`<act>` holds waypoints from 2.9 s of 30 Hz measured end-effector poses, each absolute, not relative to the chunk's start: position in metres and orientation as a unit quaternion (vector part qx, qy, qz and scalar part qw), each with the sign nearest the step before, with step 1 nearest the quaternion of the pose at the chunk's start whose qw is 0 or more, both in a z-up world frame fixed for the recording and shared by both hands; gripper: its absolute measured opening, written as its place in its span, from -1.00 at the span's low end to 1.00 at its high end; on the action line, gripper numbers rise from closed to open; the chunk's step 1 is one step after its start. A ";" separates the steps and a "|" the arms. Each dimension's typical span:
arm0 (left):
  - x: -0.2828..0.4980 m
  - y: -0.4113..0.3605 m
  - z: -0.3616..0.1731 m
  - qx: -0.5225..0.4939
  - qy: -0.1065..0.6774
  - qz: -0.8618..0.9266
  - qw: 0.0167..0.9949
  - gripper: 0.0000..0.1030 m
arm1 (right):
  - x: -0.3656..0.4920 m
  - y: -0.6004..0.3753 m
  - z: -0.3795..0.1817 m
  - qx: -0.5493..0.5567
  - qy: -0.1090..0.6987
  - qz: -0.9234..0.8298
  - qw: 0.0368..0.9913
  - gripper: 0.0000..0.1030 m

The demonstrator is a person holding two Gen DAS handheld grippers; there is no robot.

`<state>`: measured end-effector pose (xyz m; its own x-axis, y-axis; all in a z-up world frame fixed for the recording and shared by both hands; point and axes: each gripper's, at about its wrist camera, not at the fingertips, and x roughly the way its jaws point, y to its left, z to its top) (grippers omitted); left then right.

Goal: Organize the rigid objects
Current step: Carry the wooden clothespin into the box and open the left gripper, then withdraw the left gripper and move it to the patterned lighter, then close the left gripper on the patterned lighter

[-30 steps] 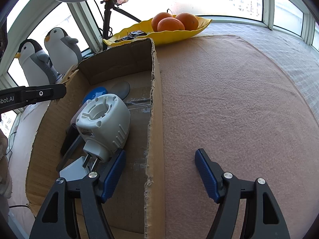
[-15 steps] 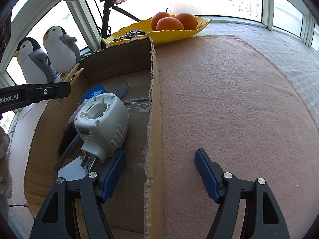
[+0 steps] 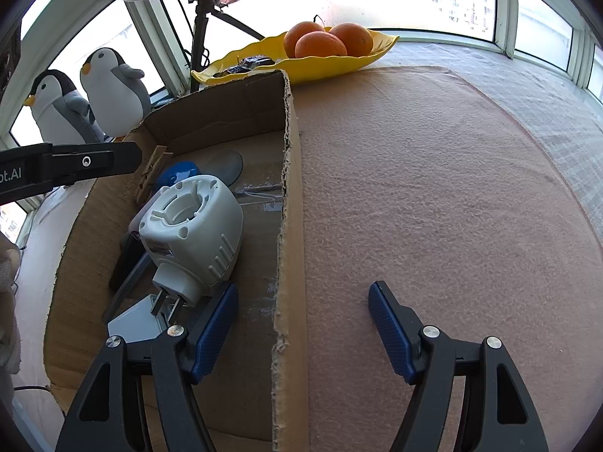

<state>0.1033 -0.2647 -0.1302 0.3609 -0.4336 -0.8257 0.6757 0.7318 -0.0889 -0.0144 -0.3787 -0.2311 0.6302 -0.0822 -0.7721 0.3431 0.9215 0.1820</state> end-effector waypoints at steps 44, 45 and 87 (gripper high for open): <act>0.161 -0.173 -0.130 0.105 0.450 -0.259 0.848 -0.28 | -0.011 -0.377 -0.230 0.147 0.424 -0.129 0.884 0.32; 0.167 -0.164 -0.133 0.103 0.453 -0.250 0.850 -0.28 | -0.011 -0.377 -0.230 0.146 0.425 -0.129 0.884 0.32; 0.287 -0.102 -0.200 0.128 0.523 -0.208 0.817 -0.29 | -0.010 -0.378 -0.231 0.139 0.434 -0.136 0.879 0.41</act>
<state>0.2871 -0.1023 -0.1996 0.3668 -0.2063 -0.9071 0.4736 0.8807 -0.0088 -0.0100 -0.3779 -0.2314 0.5855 -0.1191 -0.8019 0.3610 0.9240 0.1264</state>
